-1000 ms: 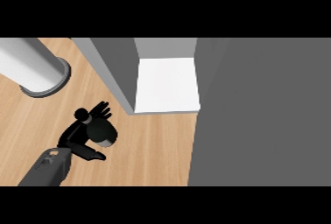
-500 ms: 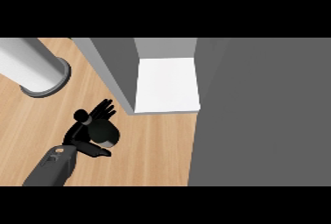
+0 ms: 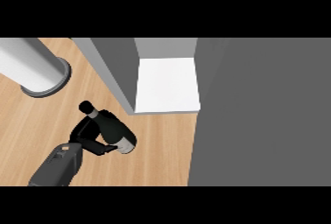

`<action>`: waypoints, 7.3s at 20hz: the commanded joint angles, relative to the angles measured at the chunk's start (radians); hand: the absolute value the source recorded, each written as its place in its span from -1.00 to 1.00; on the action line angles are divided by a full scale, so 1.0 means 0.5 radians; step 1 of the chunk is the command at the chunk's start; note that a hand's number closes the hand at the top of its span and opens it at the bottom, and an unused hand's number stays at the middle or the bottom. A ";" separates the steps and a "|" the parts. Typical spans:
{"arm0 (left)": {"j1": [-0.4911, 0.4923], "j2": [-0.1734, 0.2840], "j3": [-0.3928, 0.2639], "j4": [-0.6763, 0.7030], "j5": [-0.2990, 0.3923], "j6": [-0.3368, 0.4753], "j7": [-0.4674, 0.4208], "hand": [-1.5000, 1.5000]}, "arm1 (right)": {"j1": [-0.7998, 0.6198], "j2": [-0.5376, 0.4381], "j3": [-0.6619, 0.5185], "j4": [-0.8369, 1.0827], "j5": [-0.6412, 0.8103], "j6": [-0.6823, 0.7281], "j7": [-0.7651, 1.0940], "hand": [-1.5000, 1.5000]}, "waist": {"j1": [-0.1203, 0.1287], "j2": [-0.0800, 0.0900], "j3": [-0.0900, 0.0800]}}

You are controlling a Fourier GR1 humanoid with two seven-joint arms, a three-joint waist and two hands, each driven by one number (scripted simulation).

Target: Pick up the wine, place it into the cabinet and close the cabinet

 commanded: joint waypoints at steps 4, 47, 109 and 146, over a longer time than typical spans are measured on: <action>-0.044 -0.040 -0.021 0.032 0.022 -0.359 -0.146 1.00 | 0.027 -0.020 -0.043 -0.138 -0.118 -0.001 0.096 -1.00 | -0.003 -0.001 0.000; 0.929 -0.426 -1.198 -1.900 1.295 1.915 0.248 1.00 | 0.024 -0.060 -0.300 -0.131 -0.269 0.104 0.146 -1.00 | 0.056 -0.019 0.006; -1.049 -0.426 -1.136 0.113 2.406 1.982 0.079 1.00 | 0.047 0.028 -0.239 0.278 -0.218 0.306 -0.277 -1.00 | -0.096 0.025 0.005; -1.020 -0.426 -1.561 -0.014 3.026 2.317 -0.224 -1.00 | -0.042 0.097 -0.088 0.278 -0.157 0.259 -0.259 -1.00 | -0.230 0.058 0.004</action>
